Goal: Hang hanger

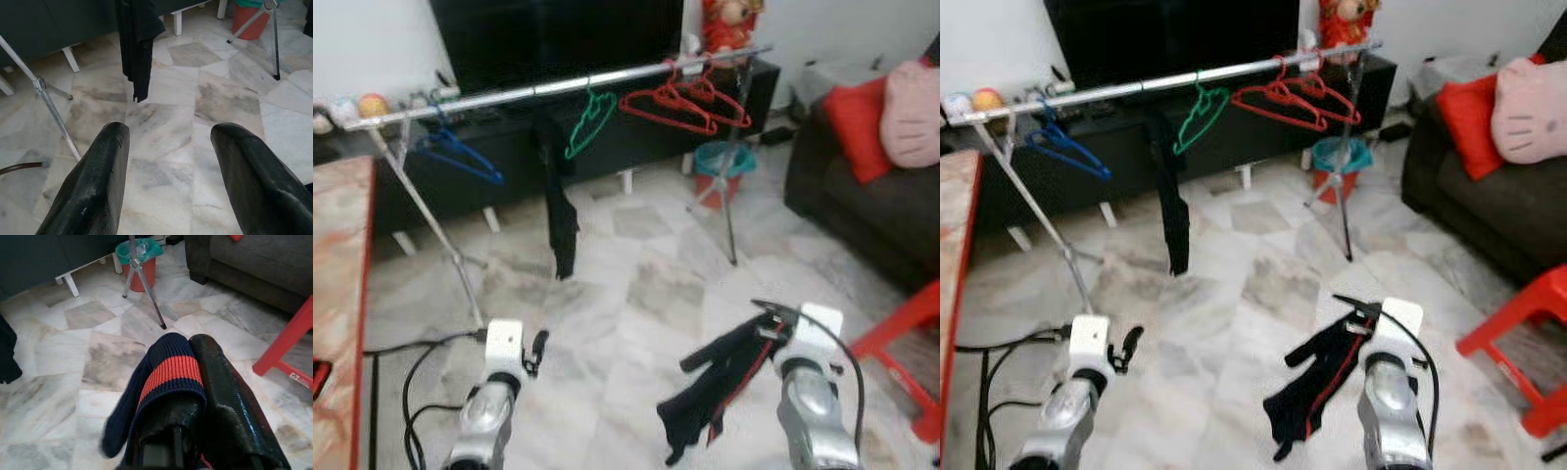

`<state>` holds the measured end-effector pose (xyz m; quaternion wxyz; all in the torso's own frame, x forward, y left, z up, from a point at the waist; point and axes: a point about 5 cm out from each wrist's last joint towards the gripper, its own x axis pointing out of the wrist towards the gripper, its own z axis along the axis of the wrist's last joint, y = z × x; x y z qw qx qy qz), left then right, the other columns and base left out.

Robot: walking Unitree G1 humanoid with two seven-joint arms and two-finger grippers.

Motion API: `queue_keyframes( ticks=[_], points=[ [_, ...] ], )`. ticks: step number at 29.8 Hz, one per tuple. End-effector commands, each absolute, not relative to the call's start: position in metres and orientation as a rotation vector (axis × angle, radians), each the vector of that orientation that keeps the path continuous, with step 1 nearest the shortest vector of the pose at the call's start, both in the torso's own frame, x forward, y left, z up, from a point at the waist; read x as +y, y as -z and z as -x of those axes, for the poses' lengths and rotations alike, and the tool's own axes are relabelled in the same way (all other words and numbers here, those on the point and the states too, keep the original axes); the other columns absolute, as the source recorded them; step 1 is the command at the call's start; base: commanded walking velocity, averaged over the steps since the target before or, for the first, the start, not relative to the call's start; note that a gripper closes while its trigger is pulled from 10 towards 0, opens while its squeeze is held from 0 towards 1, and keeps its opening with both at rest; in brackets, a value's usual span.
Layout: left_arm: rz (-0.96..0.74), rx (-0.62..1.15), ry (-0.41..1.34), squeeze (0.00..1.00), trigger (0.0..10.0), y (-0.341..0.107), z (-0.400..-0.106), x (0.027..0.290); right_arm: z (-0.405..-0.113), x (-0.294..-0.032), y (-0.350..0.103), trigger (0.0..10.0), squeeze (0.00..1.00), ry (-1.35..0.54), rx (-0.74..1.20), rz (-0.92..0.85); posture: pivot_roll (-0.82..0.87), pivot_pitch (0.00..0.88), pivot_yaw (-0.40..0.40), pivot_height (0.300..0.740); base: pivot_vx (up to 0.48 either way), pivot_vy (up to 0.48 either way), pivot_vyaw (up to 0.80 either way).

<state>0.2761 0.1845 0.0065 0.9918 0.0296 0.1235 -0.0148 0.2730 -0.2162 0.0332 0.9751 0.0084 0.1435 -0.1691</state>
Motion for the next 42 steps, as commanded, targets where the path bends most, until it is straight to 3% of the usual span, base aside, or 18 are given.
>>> queue_keyframes(
  ticks=[1,23,30,36,42],
  points=[
    [-0.061,0.239,0.016,0.00,10.0,-0.008,-0.276,0.189,-0.278,-0.211,-0.038,10.0,0.00,0.322,0.263,-0.016,-0.01,0.000,0.048,0.740,0.255,0.000,0.00],
    [-0.051,0.231,0.005,0.00,10.0,-0.009,-0.276,0.191,-0.280,-0.209,-0.044,10.0,0.00,0.271,0.201,0.006,-0.01,0.000,0.040,0.740,0.260,0.000,0.00],
    [-0.069,0.166,0.038,0.00,10.0,-0.019,-0.272,0.196,-0.264,-0.212,-0.061,10.0,0.00,0.208,0.044,0.157,-0.01,0.000,0.038,0.740,0.262,0.000,0.00],
    [-0.090,0.091,0.034,0.00,10.0,-0.032,-0.265,0.206,-0.243,-0.219,-0.061,10.0,0.00,0.193,0.035,0.161,-0.01,0.002,0.038,0.740,0.299,0.000,0.00],
    [-0.080,0.072,0.022,0.00,10.0,-0.036,-0.266,0.206,-0.247,-0.213,-0.060,10.0,0.00,0.190,0.033,0.143,-0.01,0.000,0.037,0.740,0.337,0.000,0.00]
  ],
)
